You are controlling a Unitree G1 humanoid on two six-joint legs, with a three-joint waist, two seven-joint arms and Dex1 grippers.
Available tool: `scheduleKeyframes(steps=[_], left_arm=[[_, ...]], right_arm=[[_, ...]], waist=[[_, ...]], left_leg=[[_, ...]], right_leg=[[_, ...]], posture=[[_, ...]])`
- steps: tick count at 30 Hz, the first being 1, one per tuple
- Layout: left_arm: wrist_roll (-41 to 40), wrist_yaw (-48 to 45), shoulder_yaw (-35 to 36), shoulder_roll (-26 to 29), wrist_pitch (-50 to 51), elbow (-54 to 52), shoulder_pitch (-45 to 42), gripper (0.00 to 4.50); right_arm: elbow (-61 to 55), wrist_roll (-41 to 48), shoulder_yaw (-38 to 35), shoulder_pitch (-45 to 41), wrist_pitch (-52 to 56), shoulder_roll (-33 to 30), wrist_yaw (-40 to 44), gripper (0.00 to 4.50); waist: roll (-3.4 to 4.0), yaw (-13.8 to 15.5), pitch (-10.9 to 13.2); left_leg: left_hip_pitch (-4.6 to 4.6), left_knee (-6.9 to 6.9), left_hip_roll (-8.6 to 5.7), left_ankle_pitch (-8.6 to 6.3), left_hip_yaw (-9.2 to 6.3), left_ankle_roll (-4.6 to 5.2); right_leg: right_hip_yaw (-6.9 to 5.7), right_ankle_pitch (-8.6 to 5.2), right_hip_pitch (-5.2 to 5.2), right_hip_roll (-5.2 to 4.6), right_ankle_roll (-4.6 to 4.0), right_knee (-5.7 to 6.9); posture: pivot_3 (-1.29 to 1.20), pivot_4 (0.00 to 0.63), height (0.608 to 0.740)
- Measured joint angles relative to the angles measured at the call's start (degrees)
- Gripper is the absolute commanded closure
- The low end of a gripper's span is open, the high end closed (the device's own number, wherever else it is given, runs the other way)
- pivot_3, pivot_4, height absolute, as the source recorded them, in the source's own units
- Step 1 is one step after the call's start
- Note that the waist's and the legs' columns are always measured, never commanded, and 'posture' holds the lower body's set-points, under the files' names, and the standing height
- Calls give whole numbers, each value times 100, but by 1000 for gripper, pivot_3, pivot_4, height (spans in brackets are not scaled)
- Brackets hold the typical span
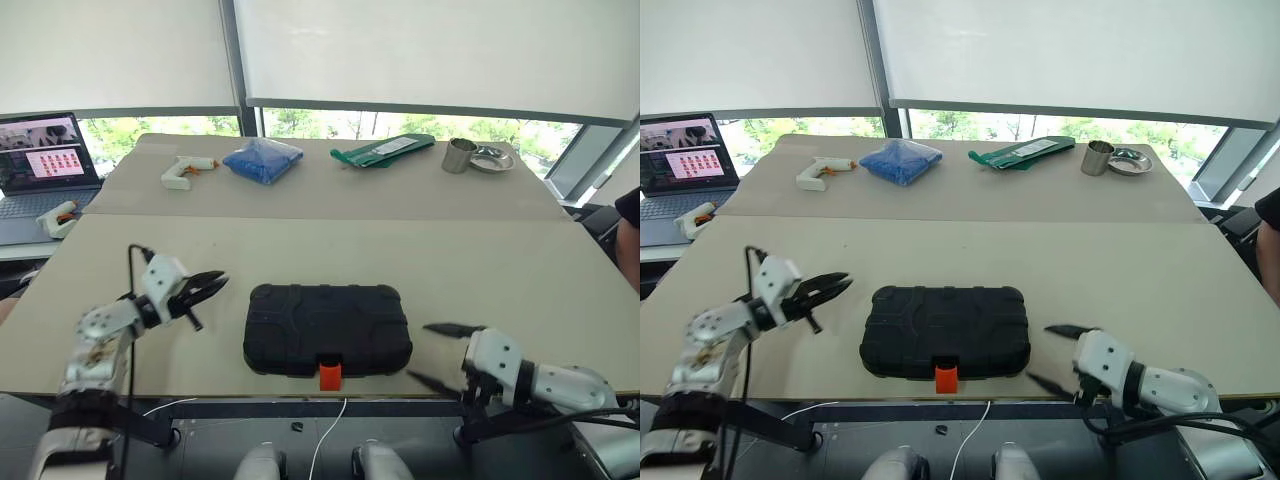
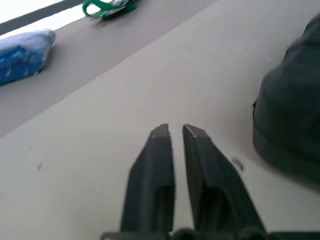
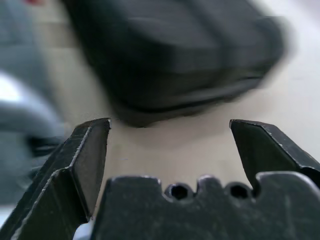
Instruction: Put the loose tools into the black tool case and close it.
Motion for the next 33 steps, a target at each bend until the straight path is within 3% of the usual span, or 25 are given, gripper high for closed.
scheduleKeyframes(steps=[4, 9, 10, 16, 22, 28, 33], left_arm=[[458, -77, -547, -135, 104, 648, -803, 4500], [679, -209, -662, -133, 56, 1224, -1395, 4500], [700, -257, -687, -133, 30, 1308, -1422, 4500], [813, -804, -913, -173, -45, 1833, -1421, 4500], [768, -948, -789, -65, 2, 1841, -1262, 4500], [548, -686, -443, -50, 314, 1307, -617, 4500], [236, -57, -69, -171, 907, 165, 91, 4500]], right_arm=[[-179, -84, 422, -53, 350, 58, 182, 2456], [-219, -293, 805, -347, 588, 348, 217, 4261], [-218, -338, 862, -433, 596, 415, 200, 4452], [-82, -630, 1354, -1029, 790, 962, 133, 4452], [856, -1148, 1382, -1975, 698, 1327, -163, 4452], [2000, -1463, 1203, -2886, 426, 1727, -576, 4452], [2703, -1455, 1109, -3310, 243, 1867, -510, 4452]], waist=[[-14, -57, 7], [-14, -76, 8], [-14, -74, 8], [-20, -57, 11], [-25, -80, 14], [-25, -75, 14], [-23, -81, 15]], left_leg=[[-8, 1, 6, 0, -5, 0], [-17, 1, 9, 0, -11, 0], [-18, 1, 8, 0, -11, 0], [-39, 12, 8, 0, -18, 0], [-38, 21, 10, 1, -17, 0], [-49, 18, 9, 0, -20, 0], [-47, 12, 10, 0, -31, 1]], right_leg=[[2, -4, -9, 20, 6, 0], [2, -3, -17, 25, 2, -1], [2, -3, -17, 24, 2, -1], [-8, 5, -28, 22, -10, 0], [-7, 13, -28, 23, -9, 4], [-8, 21, -38, 20, -25, 5], [-7, 21, -38, 8, -24, 7]], posture=[[0, 150, 740], [0, 150, 740], [0, 150, 740], [0, 150, 740], [0, 150, 740], [0, 150, 740], [0, 150, 740]])
